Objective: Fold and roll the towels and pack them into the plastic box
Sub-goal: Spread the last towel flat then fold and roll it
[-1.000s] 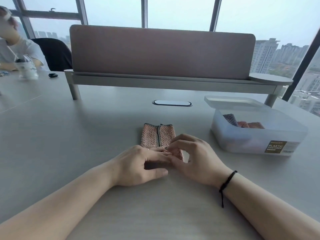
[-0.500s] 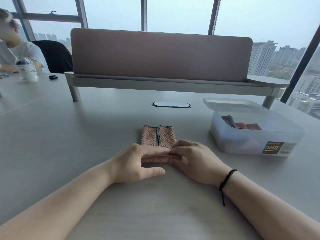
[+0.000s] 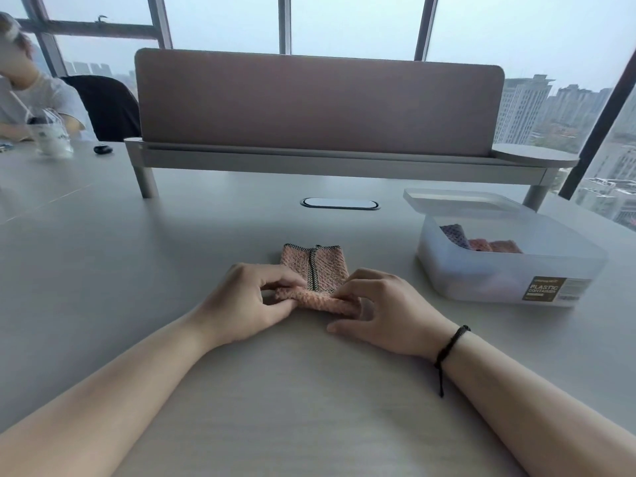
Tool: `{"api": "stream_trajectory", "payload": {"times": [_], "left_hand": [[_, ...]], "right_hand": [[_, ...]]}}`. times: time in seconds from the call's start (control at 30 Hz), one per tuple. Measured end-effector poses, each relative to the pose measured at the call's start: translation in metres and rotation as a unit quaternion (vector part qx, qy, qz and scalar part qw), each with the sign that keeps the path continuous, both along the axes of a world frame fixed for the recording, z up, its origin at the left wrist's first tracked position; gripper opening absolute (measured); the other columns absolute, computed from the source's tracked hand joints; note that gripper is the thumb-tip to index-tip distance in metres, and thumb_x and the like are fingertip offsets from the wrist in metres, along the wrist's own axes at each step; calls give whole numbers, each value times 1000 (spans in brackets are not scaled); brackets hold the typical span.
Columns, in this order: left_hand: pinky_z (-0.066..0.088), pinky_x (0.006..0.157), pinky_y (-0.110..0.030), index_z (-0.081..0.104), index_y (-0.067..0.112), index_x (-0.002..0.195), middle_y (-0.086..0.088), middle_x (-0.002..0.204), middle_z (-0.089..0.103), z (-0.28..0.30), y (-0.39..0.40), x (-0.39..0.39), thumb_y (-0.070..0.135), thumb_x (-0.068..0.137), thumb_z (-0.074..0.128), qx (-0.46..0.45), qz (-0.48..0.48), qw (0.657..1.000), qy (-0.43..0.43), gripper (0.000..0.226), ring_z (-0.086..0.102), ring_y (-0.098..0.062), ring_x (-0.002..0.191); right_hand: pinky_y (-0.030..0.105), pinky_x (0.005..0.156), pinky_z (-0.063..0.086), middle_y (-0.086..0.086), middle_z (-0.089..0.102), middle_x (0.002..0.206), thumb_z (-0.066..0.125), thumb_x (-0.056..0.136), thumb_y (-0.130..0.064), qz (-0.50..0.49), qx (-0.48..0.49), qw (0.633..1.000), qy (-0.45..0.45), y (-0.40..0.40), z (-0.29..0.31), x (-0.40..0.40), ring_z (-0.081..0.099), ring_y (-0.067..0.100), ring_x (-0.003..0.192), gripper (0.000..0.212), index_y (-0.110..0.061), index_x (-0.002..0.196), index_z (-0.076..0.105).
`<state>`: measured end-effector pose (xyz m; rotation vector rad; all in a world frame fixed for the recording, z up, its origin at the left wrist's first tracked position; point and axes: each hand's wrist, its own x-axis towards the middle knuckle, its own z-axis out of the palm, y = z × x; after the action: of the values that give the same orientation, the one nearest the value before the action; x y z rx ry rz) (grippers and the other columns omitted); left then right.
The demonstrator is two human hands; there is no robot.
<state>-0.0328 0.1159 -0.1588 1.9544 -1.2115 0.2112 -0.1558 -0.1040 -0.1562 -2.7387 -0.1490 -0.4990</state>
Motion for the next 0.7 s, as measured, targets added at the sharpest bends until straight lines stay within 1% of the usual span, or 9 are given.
{"api": "stream_trajectory", "payload": {"times": [0.1, 0.17, 0.3, 0.33, 0.4, 0.47, 0.53, 0.6, 0.7], "left_hand": [[58, 80, -30, 77, 26, 94, 13, 88, 76, -1, -2, 3, 19, 79, 75, -37, 12, 999, 13, 17, 72, -6, 84], [58, 79, -32, 76, 26, 94, 12, 87, 77, -3, -3, 5, 24, 80, 73, -53, 18, 998, 34, 15, 73, -8, 82], [52, 79, -25, 74, 30, 98, 12, 90, 76, -7, -5, 7, 25, 82, 76, -59, 19, 995, 72, 16, 70, 0, 84], [52, 81, -25, 73, 33, 101, 10, 92, 76, -7, -5, 7, 30, 80, 79, -53, 16, 995, 86, 22, 69, 1, 87], [57, 85, -32, 69, 40, 110, 4, 98, 76, -7, -4, 7, 45, 71, 83, -24, 6, 993, 113, 42, 71, -9, 91], [59, 83, -41, 66, 39, 116, -1, 100, 75, -8, -6, 5, 39, 69, 88, -16, -9, 992, 126, 51, 72, -22, 90], [59, 82, -44, 66, 36, 116, -2, 100, 75, -8, -8, 6, 31, 72, 87, -30, -4, 992, 126, 49, 72, -26, 89], [59, 82, -43, 66, 36, 115, -1, 96, 75, -10, -8, 8, 30, 75, 84, -42, 9, 992, 123, 44, 73, -26, 87], [56, 76, -33, 67, 36, 112, 0, 86, 71, -13, -9, 11, 24, 78, 83, -41, 32, 992, 114, 40, 70, -24, 74]], "right_hand": [[35, 73, 52, -9, 64, 88, 68, 76, -38, -4, 15, 999, -33, -1, -2, 2, 61, 14, 80, 21, -25, 93, 68], [37, 69, 51, -5, 65, 80, 67, 80, -28, -14, 36, 998, -45, -2, -2, 3, 60, 18, 74, 13, -18, 87, 67], [32, 65, 47, 0, 62, 67, 69, 84, -34, -53, 99, 993, -41, -3, -1, 2, 56, 13, 65, 20, -15, 80, 65], [32, 65, 46, 0, 61, 65, 69, 83, -36, -60, 117, 991, -37, -4, -1, 2, 55, 13, 64, 21, -16, 79, 65], [34, 63, 46, 0, 60, 64, 65, 80, -43, -73, 143, 987, -31, -5, -2, 5, 55, 14, 63, 25, -18, 78, 65], [32, 59, 44, -1, 59, 62, 65, 79, -44, -88, 163, 982, -27, -7, -3, 8, 51, 11, 57, 26, -19, 79, 66], [26, 54, 39, -5, 55, 57, 69, 82, -39, -98, 182, 978, -24, -8, -5, 10, 45, 5, 52, 19, -20, 82, 68], [22, 52, 35, -8, 55, 55, 71, 83, -36, -102, 200, 974, -26, -9, -6, 12, 44, 2, 49, 15, -21, 83, 70], [21, 52, 35, -10, 56, 54, 72, 83, -39, -115, 199, 973, -27, -7, -6, 14, 47, 0, 49, 17, -22, 83, 70]]}}
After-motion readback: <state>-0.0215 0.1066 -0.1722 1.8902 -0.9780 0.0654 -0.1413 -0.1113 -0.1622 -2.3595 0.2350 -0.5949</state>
